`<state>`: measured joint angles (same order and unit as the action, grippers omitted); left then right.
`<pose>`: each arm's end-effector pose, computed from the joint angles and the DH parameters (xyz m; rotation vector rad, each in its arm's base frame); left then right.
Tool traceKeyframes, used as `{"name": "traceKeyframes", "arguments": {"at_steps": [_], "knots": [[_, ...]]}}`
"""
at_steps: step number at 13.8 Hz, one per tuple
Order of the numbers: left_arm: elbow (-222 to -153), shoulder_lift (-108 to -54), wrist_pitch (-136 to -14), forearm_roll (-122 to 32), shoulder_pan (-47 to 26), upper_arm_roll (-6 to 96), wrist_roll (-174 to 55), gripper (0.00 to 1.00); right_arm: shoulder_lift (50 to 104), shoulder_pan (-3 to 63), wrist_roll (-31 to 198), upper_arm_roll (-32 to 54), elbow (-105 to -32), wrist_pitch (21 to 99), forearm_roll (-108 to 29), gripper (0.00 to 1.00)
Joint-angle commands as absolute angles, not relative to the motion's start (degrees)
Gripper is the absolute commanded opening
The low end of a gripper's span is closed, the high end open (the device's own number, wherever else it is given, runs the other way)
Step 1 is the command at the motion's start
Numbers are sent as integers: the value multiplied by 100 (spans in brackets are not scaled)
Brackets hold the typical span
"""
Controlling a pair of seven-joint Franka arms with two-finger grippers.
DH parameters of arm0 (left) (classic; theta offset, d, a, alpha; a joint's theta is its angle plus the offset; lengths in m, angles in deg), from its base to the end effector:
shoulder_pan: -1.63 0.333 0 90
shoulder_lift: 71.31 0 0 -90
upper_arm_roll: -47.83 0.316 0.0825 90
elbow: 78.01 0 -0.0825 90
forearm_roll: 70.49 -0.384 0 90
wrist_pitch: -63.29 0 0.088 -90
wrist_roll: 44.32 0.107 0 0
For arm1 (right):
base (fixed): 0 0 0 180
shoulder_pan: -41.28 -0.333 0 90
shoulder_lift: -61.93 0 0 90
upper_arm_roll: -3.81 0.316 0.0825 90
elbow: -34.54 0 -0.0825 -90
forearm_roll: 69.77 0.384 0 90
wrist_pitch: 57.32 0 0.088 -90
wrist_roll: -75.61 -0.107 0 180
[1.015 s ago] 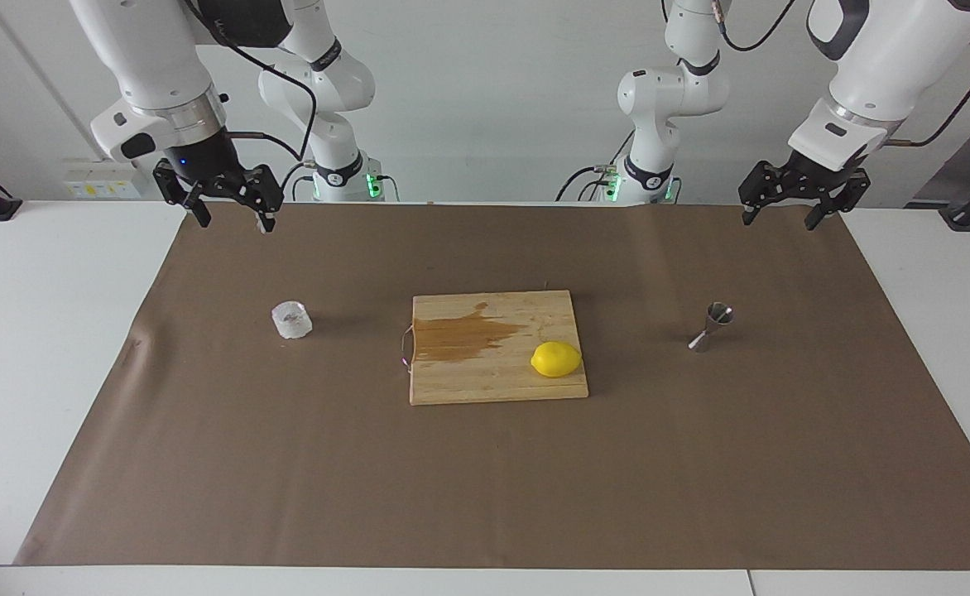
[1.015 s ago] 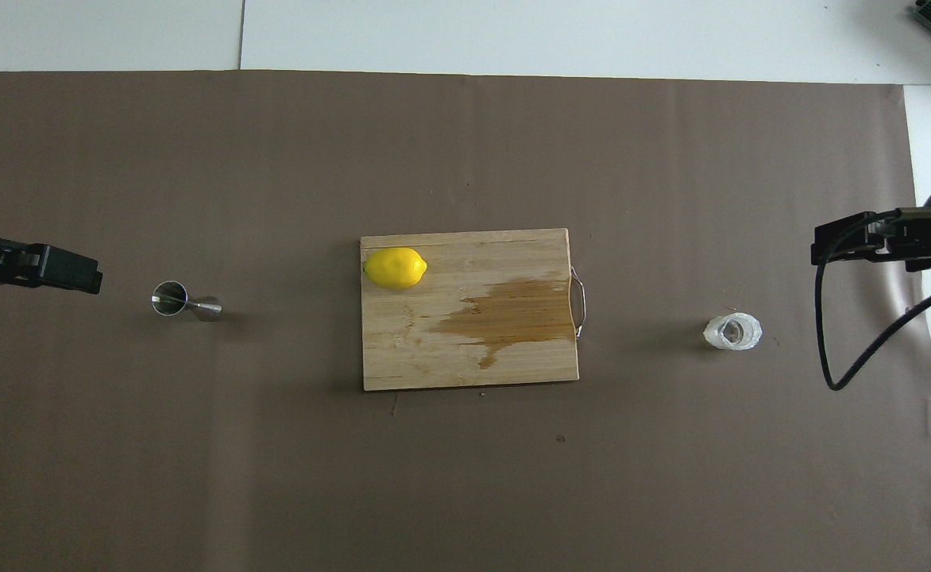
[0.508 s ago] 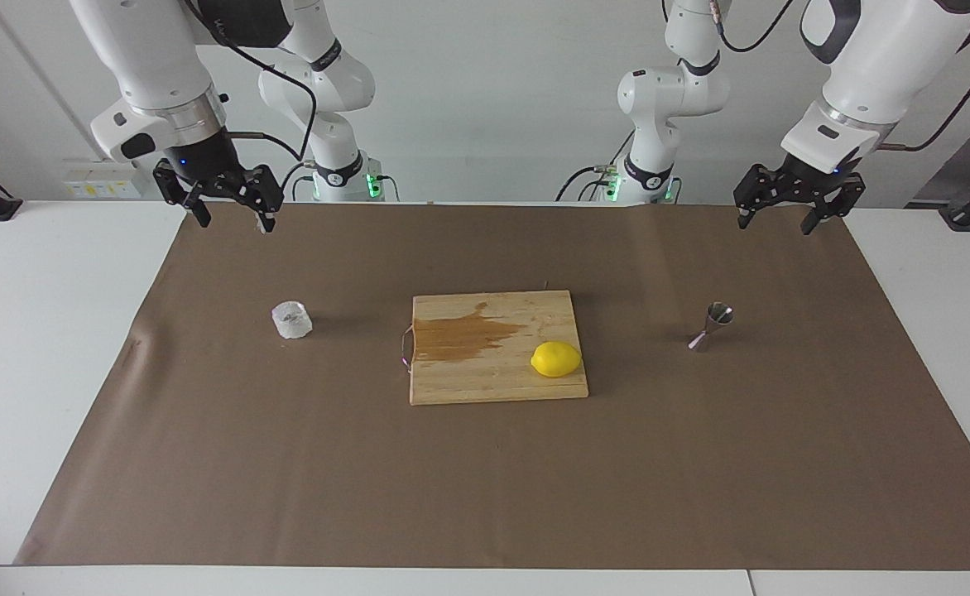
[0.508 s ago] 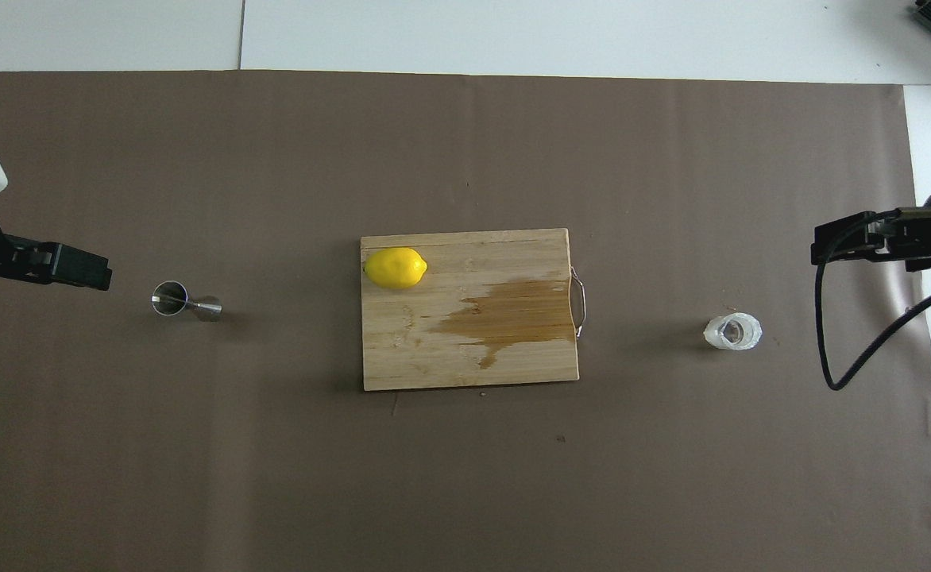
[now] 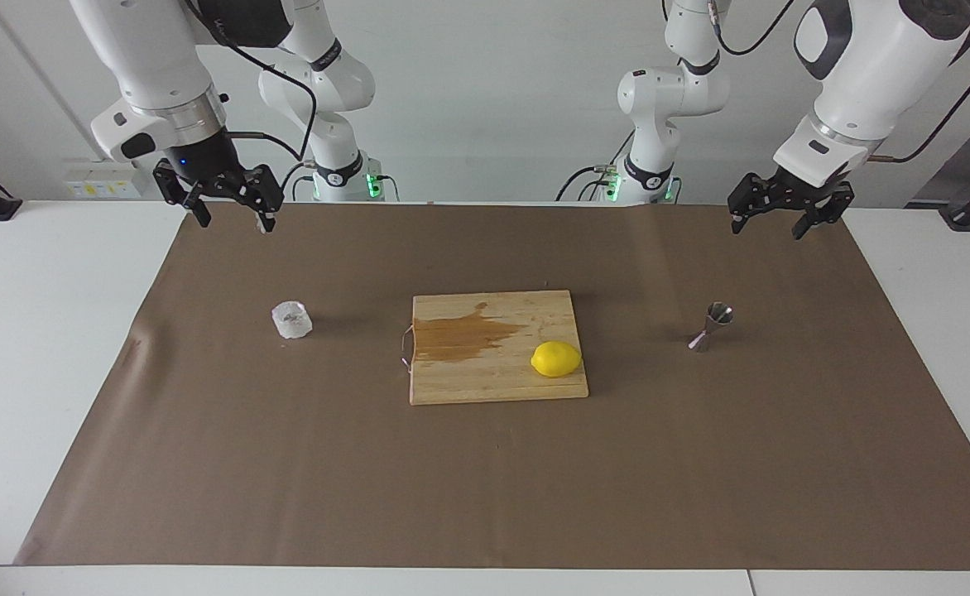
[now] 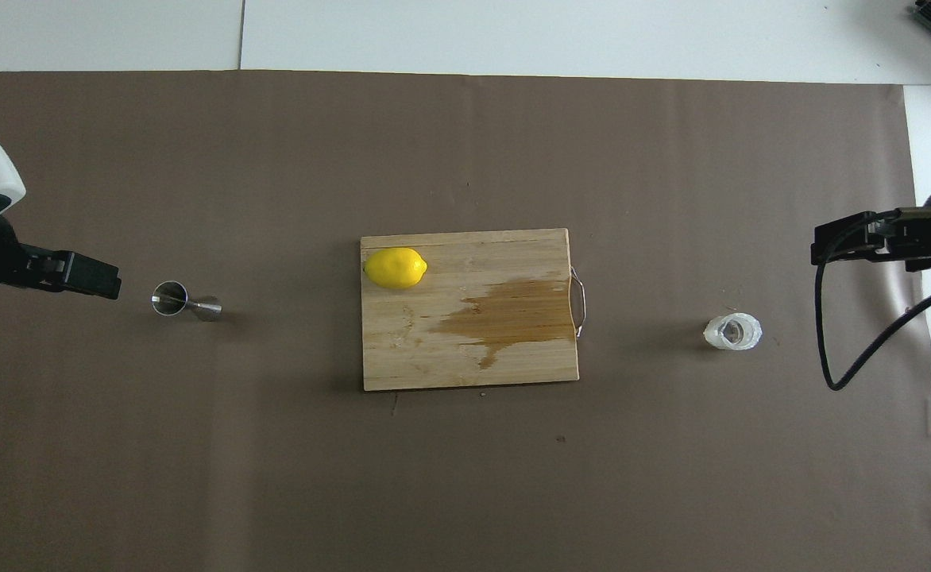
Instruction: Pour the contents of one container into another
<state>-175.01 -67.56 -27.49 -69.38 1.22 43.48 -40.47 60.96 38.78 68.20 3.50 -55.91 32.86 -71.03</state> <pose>0.5310 -0.0475 0.6035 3.1181 -0.2332 -0.0679 0.5494 0.0186 0.6304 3.1175 -0.1422 0.0219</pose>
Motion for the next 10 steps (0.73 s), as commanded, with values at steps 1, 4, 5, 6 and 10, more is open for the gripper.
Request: {"name": "traceKeyframes", "arguments": {"at_steps": [1, 4, 5, 6, 10], "knots": [[-16727, -7470, -2139, -6882, 84, 4387, -4221, 100, 5991, 3961, 6955, 381, -5704, 3268, -6986, 100], [-15599, -8447, -1626, -6873, 145, 4448, -4509, 100, 5991, 3961, 6955, 381, -5704, 3268, -6986, 100], [-15606, -8536, -1686, -6821, 154, 4492, -5129, 100, 5991, 3969, 6955, 389, -5704, 3268, -6986, 100], [-15624, -8659, -1791, -6594, 232, 4493, -5623, 100, 5991, 3961, 6955, 381, -5704, 3268, -6986, 100], [-16570, -8477, -2511, -5750, 628, 4501, -7652, 100, 5991, 3961, 6955, 381, -5704, 3268, -6986, 100]]}}
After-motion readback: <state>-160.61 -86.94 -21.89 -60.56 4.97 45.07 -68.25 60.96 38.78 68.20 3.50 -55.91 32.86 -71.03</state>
